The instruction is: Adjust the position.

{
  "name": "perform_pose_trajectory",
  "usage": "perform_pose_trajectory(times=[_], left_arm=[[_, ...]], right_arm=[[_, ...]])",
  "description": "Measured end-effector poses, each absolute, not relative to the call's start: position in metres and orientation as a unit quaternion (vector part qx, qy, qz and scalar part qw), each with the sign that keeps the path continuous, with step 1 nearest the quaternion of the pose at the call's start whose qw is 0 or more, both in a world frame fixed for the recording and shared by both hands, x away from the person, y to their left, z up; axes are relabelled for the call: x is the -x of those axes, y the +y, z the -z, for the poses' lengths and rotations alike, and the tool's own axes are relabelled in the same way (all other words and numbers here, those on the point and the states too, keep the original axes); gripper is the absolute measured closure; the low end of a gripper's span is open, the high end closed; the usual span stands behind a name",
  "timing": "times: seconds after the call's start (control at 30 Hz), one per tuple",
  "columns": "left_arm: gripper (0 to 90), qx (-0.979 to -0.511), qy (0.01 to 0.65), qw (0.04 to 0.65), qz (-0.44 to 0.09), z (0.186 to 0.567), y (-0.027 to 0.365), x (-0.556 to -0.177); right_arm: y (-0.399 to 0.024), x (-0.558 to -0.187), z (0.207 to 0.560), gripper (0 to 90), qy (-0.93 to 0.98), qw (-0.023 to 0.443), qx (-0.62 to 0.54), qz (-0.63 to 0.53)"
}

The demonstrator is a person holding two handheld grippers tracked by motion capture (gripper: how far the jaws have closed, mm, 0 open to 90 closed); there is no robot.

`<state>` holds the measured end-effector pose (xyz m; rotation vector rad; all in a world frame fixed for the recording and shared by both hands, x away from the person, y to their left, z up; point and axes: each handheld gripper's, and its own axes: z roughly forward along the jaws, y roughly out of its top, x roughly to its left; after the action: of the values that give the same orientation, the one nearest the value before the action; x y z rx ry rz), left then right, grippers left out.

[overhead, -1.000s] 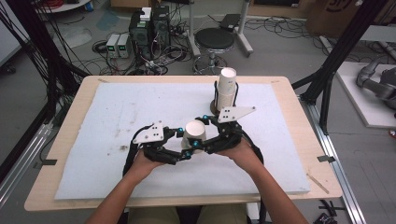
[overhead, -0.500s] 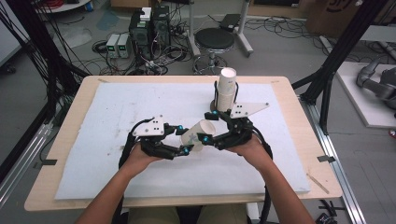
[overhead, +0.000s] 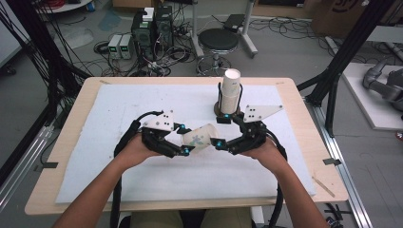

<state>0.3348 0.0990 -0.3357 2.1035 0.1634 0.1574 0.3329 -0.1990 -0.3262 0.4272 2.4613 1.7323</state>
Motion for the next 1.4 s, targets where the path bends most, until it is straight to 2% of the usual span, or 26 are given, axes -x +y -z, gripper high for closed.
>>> perform_pose_trajectory(times=[0.37, 0.77, 1.2, 1.3, 1.4], left_arm=[[42.1, -0.899, 0.033, 0.435, -0.047, 0.320, 0.087, -0.338], [42.1, -0.919, 0.013, 0.394, -0.024, 0.326, 0.079, -0.336], [42.4, -0.925, 0.012, 0.379, -0.009, 0.333, 0.077, -0.336], [32.3, -0.915, 0.021, 0.404, -0.002, 0.337, 0.079, -0.336], [16.1, -0.900, 0.045, 0.433, 0.001, 0.340, 0.084, -0.336]], right_arm=[[-0.197, -0.332, 0.335, 19.4, 0.844, 0.052, -0.103, -0.524], [-0.184, -0.334, 0.343, 20.0, 0.876, 0.036, -0.063, -0.476], [-0.175, -0.336, 0.350, 37.2, 0.896, 0.015, -0.031, -0.442], [-0.175, -0.337, 0.352, 37.0, 0.898, 0.003, -0.035, -0.438], [-0.176, -0.338, 0.352, 36.9, 0.896, -0.001, -0.045, -0.441]])
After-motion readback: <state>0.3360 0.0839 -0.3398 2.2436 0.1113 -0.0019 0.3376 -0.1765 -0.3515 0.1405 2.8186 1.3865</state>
